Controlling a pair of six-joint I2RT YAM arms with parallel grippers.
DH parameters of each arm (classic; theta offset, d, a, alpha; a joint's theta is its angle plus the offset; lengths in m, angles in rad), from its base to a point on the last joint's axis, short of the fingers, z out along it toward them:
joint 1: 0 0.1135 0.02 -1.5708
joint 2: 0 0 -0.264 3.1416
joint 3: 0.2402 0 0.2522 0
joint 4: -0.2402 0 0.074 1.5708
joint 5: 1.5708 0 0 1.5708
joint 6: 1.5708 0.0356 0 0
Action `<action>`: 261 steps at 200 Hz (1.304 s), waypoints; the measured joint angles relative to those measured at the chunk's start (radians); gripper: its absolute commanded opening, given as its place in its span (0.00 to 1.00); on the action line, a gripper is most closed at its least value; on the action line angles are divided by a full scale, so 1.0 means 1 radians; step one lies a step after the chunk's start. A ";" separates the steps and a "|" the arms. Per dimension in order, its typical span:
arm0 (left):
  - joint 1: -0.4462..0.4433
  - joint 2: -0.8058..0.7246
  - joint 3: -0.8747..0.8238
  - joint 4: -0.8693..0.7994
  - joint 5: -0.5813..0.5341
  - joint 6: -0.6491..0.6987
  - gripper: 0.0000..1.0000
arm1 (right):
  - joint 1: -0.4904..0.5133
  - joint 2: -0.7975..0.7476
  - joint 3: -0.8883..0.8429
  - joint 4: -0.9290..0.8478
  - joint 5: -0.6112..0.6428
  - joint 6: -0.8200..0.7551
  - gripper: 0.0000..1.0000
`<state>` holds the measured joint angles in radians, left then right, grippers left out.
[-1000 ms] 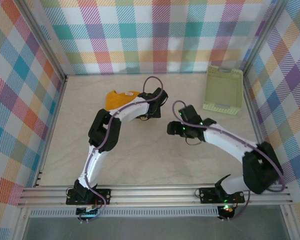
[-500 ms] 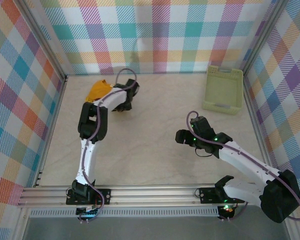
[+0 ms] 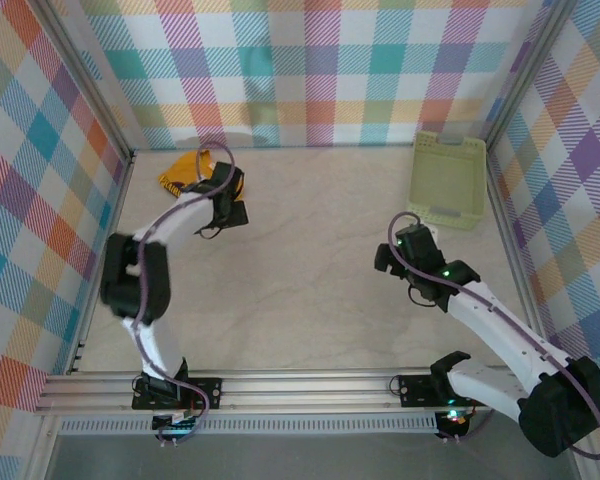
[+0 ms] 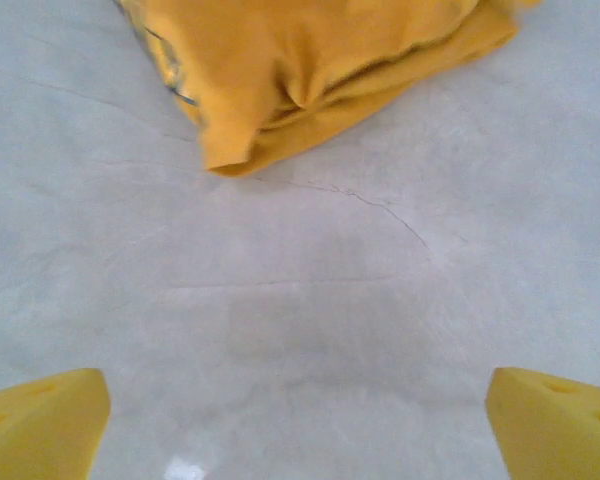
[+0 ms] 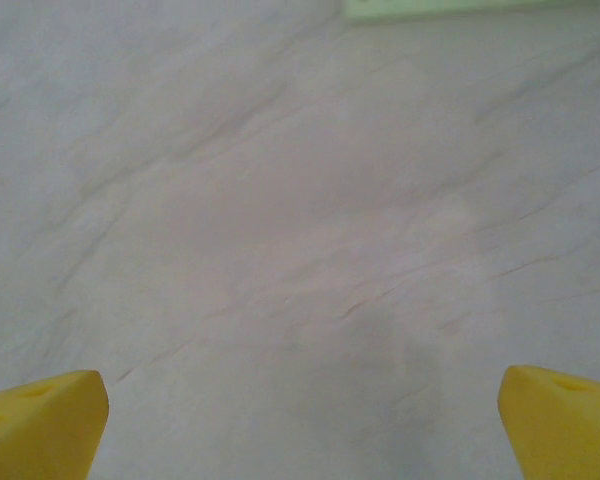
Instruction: Fold the inside-out t-shirt
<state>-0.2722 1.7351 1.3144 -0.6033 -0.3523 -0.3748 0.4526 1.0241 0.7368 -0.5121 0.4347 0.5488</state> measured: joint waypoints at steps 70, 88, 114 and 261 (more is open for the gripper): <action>0.078 -0.460 -0.640 0.482 -0.199 0.099 1.00 | -0.120 0.215 -0.150 0.477 0.150 -0.358 1.00; 0.088 -0.476 -0.762 0.610 -0.187 0.154 1.00 | -0.154 0.239 -0.185 0.610 0.135 -0.435 1.00; 0.137 -0.425 -0.836 0.809 -0.103 0.202 1.00 | -0.219 0.276 -0.267 0.825 0.047 -0.493 1.00; 0.171 -0.174 -0.899 1.375 0.146 0.371 1.00 | -0.427 0.513 -0.350 1.327 -0.365 -0.542 1.00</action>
<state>-0.1013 1.5612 0.4156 0.7715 -0.2062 -0.0040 0.0254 1.5368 0.3870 0.8150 0.0692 0.0067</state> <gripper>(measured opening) 0.998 0.997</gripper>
